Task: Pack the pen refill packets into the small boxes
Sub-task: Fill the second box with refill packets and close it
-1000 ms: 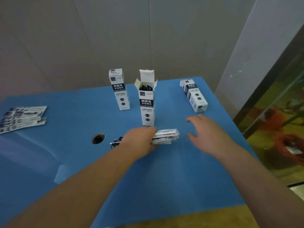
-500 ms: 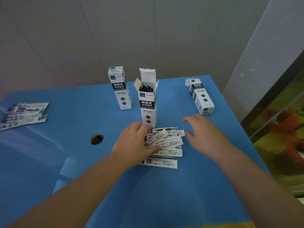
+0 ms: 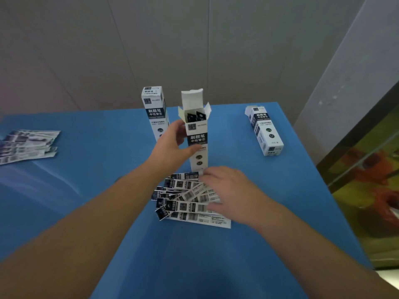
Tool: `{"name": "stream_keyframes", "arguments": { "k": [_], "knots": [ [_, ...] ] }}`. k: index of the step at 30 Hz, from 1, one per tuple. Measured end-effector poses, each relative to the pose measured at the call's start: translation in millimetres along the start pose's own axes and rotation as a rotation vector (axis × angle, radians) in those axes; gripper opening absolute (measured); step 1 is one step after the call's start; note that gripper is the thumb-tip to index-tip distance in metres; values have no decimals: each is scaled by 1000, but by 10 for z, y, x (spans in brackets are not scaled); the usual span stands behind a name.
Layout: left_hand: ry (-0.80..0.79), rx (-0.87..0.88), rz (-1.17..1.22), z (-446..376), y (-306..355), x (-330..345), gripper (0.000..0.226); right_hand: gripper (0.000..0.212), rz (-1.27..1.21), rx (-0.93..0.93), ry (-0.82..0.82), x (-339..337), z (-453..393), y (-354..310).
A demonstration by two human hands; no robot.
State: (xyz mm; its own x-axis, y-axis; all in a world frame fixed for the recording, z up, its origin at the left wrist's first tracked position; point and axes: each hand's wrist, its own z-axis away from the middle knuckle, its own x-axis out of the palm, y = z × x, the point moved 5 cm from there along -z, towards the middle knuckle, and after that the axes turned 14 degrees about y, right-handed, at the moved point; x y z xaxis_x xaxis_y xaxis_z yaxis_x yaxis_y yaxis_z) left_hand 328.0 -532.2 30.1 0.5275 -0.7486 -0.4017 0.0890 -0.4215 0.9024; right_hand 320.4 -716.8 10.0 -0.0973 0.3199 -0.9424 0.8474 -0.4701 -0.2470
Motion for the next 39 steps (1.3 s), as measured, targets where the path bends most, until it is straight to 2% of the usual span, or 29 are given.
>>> {"name": "stream_keyframes", "arguments": {
  "k": [3,8,12,16,22,28,33,36,39],
  "knots": [
    [70,57,-21,51,43,-99,55,76,46,-88,-66,176,-73,-129],
    [177,148,-62,286,148,-415,57,38,107,-98,-27,223,-134,-148],
    [245,125,-73,520,84,-631,53,23,117,-80,-33,196,-147,-172],
    [290,89,-78,692,-23,-745,50,16,134,-23,-53,160,-153,-169],
    [348,97,-104,806,-83,-807,60,9,162,49,-107,95,-174,-125],
    [350,67,-120,885,-129,-836,55,14,193,107,-98,12,-187,-50],
    [341,56,-130,948,-124,-809,53,9,265,106,-214,90,-154,-32],
    [333,62,-139,987,-134,-810,51,10,298,100,-190,80,-133,-34],
    [326,59,-137,1027,-160,-831,55,14,246,192,-83,-102,-151,11]
  ]
}}
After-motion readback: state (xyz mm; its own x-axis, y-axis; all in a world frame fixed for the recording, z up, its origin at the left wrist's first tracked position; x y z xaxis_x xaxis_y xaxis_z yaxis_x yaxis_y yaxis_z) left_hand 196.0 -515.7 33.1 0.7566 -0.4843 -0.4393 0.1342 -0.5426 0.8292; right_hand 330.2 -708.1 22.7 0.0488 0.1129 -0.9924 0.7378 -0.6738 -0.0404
